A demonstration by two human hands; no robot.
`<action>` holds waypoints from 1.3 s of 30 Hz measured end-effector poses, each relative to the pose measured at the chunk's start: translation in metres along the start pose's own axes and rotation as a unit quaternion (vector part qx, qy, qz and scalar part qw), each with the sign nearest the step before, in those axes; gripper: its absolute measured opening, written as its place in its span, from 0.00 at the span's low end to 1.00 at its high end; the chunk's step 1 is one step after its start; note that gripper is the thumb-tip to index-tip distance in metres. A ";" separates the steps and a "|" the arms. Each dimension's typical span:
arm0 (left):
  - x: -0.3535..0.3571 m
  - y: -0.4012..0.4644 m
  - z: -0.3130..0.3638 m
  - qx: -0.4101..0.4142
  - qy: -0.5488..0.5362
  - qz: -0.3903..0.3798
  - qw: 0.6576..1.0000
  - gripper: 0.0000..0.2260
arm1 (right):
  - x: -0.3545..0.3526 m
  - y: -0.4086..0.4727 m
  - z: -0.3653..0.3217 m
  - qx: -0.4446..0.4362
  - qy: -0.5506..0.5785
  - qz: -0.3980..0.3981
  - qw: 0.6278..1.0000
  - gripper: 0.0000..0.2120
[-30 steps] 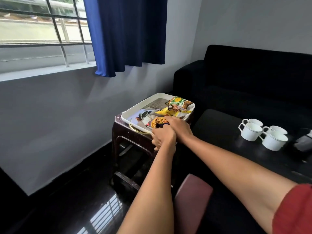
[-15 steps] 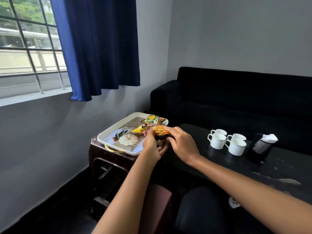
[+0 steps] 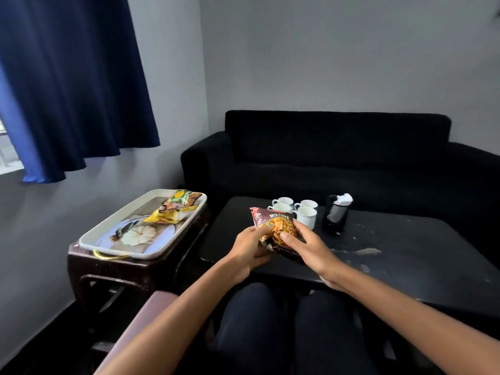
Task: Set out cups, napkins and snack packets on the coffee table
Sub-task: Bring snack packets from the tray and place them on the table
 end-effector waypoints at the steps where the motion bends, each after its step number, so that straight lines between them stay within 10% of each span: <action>1: 0.007 0.000 -0.002 0.002 0.017 -0.021 1.000 0.10 | -0.007 -0.003 0.003 0.008 0.020 0.003 1.000 0.31; 23: 0.034 -0.009 -0.020 0.005 0.108 -0.126 0.986 0.15 | -0.051 -0.024 0.030 0.092 0.164 0.065 0.980 0.43; 39: 0.031 -0.014 -0.034 -0.038 0.125 0.023 0.991 0.08 | -0.048 -0.030 0.026 -0.007 0.131 0.117 0.984 0.38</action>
Point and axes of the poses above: each hand's wrist, its own y-axis towards the middle knuckle, its own x-axis out of the palm, z = x × y, the point moved 4 cm from there along y, towards the middle knuckle, and after that the axes turned 14 degrees about y, right-handed, at the moved point
